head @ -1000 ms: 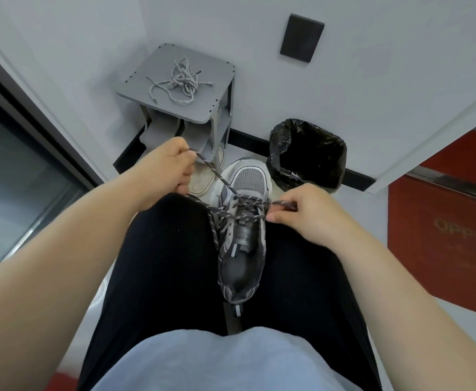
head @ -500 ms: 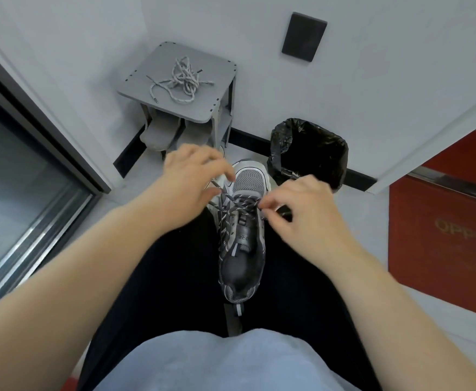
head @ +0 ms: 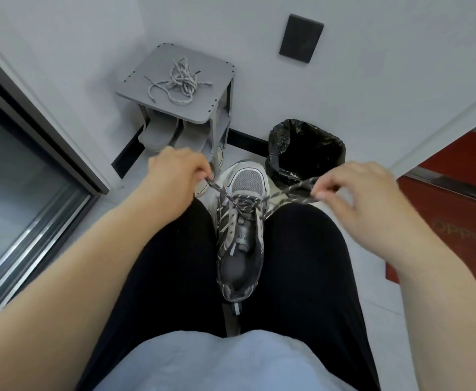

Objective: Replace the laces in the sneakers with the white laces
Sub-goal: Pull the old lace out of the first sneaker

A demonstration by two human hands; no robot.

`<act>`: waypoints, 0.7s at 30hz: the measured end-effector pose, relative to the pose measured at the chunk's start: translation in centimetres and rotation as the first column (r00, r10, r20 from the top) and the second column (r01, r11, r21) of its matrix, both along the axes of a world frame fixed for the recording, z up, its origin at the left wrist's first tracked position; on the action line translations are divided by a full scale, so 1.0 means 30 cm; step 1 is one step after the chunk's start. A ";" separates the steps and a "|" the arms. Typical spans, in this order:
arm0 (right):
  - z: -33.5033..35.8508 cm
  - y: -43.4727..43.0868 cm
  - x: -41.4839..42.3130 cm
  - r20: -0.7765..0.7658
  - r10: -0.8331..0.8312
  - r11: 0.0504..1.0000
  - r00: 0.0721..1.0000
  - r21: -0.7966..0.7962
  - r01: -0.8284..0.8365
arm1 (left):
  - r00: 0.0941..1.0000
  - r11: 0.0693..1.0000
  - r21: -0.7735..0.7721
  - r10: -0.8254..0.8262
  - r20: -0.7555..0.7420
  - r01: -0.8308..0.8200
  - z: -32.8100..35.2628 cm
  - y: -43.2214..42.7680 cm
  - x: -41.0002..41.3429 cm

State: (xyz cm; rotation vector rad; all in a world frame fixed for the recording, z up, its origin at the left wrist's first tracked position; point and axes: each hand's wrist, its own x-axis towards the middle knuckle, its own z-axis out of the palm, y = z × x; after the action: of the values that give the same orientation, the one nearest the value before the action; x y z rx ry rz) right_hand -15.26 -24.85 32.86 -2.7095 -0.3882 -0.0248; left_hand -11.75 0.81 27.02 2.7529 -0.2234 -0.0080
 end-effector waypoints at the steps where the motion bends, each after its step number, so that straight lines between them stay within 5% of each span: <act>1: -0.025 0.022 -0.004 0.005 0.042 0.998 0.999 -0.055 -0.042 | 0.998 0.998 -0.046 0.034 0.049 -0.032 0.012 0.014 0.008; 4: -0.114 0.108 -0.008 -0.012 0.132 0.983 0.991 -0.126 -0.132 | 0.997 0.998 -0.022 -0.066 0.031 0.067 0.042 0.036 0.009; 9: -0.214 0.179 0.005 -0.111 0.038 0.972 0.993 -0.224 -0.062 | 0.949 0.960 0.008 -0.277 -0.153 0.281 0.032 -0.040 -0.050; 15: -0.181 0.136 0.028 -0.153 0.003 0.979 0.988 -0.199 -0.034 | 0.937 0.943 -0.087 -0.331 -0.115 0.322 -0.036 -0.165 -0.077; 21: -0.043 0.026 0.036 -0.122 -0.149 0.974 0.981 0.150 0.167 | 0.948 0.956 -0.127 -0.282 -0.146 0.265 -0.086 -0.199 -0.085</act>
State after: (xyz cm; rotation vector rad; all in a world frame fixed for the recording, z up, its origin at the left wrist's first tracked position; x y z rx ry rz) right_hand -14.17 -24.09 31.57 -2.5627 -0.1306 0.0461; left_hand -14.30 -5.15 24.44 2.5763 -0.5430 -0.2863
